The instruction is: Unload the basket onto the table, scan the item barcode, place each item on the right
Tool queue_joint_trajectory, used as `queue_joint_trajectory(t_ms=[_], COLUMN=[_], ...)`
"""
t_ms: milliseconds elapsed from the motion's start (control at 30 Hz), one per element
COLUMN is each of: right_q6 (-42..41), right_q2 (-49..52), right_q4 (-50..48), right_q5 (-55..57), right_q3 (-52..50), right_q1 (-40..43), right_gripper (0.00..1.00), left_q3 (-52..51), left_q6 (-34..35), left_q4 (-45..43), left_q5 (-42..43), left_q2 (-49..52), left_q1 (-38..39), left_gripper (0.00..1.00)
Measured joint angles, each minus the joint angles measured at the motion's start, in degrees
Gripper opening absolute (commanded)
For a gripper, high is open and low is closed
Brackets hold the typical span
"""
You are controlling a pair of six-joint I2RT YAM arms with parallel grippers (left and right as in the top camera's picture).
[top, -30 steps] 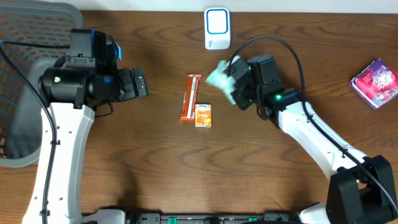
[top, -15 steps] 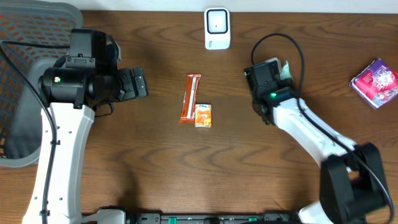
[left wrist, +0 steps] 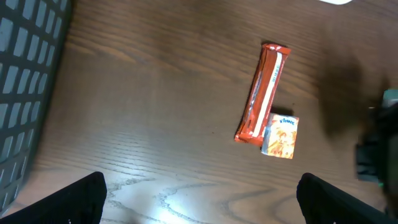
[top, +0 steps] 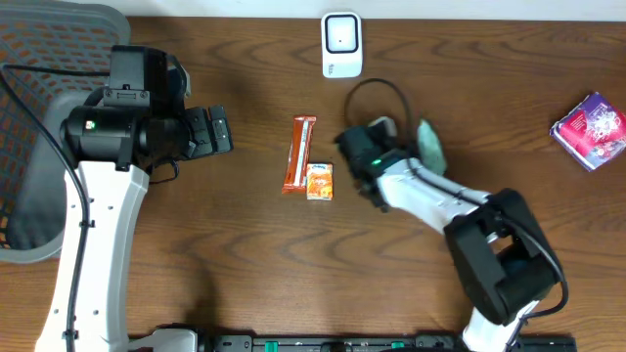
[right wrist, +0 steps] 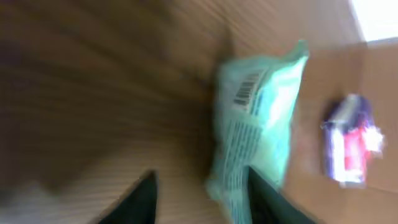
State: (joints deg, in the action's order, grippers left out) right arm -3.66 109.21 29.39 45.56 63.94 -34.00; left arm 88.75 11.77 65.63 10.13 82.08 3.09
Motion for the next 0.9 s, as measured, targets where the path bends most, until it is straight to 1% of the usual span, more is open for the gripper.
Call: queue_joint_trajectory(t_ms=[67, 133, 167, 233, 300, 367, 400, 433, 467, 500, 533, 567, 600, 633, 667, 733, 800, 900], right_q6=[0.1, -1.8, -3.5, -6.0, -7.7, -9.2, -9.6, -9.8, -9.7, -9.5, -8.9, -8.2, -7.4, -6.5, -5.9, -5.0, -4.5, -4.3], right_q2=[0.0, -0.1, -0.3, -0.9, -1.8, -3.8, -4.6, -5.6, -6.6, -7.5, -8.1, -8.4, -8.5, -8.4, -8.3, -8.3, -8.1, -7.3], right_q4=[0.2, 1.5, 2.9, 5.6, 7.3, 9.3, 9.9, 10.5, 11.5, 12.5, 13.7, 14.8, 15.8, 16.5, 16.8, 16.6, 15.8, 12.1], right_q5=[-2.9, -5.2, -6.2, -7.8, -9.9, -13.9, -15.6, -17.6, -19.6, -21.6, -23.7, -25.9, -28.8, -32.1, -37.8, -44.7, -50.0, -56.8], right_q3=[1.4, 3.5, 4.9, 7.5, 9.9, 12.6, 13.2, 13.6, 14.0, 14.3, 14.5, 14.6, 14.6, 14.6, 14.3, 13.6, 12.5, 10.0], right_q1=[-2.5, -4.0, -4.3, -3.7, -2.3, 0.8, 2.4, 4.3, 6.7, 9.4, 12.2, 14.8, 17.1, 19.8, 23.8, 27.8, 31.5, 35.8], right_gripper=[0.56, 0.56, 0.57, 0.7, 0.76, 0.83, 0.83, 0.78, 0.78, 0.78, 0.79, 0.83, 0.83, 0.81, 0.76, 0.64, 0.64, 0.66], left_q3=[0.0, 0.0, 0.0, 0.0, 0.0, 0.0, 0.0, 0.0, 0.0, 0.0, 0.0, 0.0, 0.0, 0.0, 0.0, 0.0, 0.0, 0.0], left_q6=[0.0, 0.0, 0.0, 0.0, 0.0, 0.0, 0.0, 0.0, 0.0, 0.0, 0.0, 0.0, 0.0, 0.0, 0.0, 0.0, 0.0, 0.0], left_q4=[0.0, 0.0, 0.0, 0.0, 0.0, 0.0, 0.0, 0.0, 0.0, 0.0, 0.0, 0.0, 0.0, 0.0, 0.0, 0.0, 0.0, 0.0], left_q5=[0.0, 0.0, 0.0, 0.0, 0.0, 0.0, 0.0, 0.0, 0.0, 0.0, 0.0, 0.0, 0.0, 0.0, 0.0, 0.0, 0.0, 0.0], left_q2=[0.0, 0.0, 0.0, 0.0, 0.0, 0.0, 0.0, 0.0, 0.0, 0.0, 0.0, 0.0, 0.0, 0.0, 0.0, 0.0, 0.0, 0.0], left_q1=[0.0, 0.0, 0.0, 0.0, 0.0, 0.0, 0.0, 0.0, 0.0, 0.0, 0.0, 0.0, 0.0, 0.0, 0.0, 0.0, 0.0, 0.0], left_gripper=[0.98, 0.98, 0.98, 0.98, 0.98, 0.98, 0.98, 0.98, 0.98, 0.98, 0.98, 0.98, 0.98, 0.98, 0.98, 0.98, 0.98, 0.98])
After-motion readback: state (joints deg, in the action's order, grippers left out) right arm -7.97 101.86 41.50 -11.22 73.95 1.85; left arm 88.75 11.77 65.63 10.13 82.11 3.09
